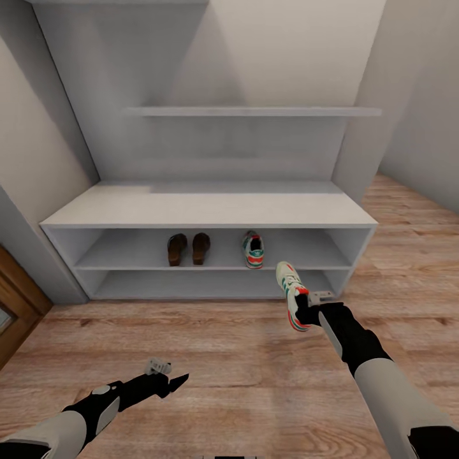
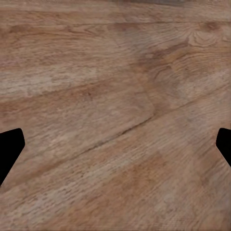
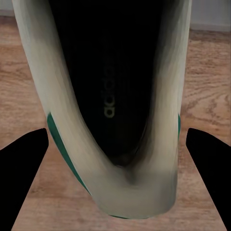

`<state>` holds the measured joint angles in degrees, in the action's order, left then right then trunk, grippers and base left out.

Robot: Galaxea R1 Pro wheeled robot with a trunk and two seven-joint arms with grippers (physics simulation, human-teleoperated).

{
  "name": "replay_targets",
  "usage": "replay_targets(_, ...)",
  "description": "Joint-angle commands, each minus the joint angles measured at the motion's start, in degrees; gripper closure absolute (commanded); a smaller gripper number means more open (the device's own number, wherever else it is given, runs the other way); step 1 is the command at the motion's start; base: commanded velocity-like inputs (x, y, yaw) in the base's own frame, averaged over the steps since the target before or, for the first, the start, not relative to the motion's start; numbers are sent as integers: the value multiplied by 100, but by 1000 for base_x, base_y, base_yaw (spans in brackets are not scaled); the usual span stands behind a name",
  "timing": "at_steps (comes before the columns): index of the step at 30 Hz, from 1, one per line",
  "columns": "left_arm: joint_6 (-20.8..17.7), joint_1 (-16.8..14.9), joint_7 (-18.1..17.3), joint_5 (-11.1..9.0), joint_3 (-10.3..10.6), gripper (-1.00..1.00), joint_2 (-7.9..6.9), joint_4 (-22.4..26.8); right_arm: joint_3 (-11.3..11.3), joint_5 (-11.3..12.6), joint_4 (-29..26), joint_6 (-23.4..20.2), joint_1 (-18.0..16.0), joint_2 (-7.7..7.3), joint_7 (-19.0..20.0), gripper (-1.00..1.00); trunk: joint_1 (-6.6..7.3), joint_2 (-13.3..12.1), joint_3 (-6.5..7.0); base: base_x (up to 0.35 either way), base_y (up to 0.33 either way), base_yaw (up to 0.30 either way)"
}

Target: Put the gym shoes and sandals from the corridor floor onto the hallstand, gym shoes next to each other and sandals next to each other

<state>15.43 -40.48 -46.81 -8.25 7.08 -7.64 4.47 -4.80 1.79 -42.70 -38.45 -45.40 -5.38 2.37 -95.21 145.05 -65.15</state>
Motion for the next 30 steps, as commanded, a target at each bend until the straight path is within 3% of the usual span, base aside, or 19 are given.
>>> replay_targets(1, 21, -4, -11, -54, 50, -100, -1, -6, -21, 16, -8, -32, -3, -7, -2, 100, 0, 2, -5, 48, 0, 0)
replay_targets(30, 21, -4, -4, -54, 54, -100, 0, -6, -21, 23, 18, -40, -4, 18, 0, 100, 0, 2, -5, 146, 0, 0)
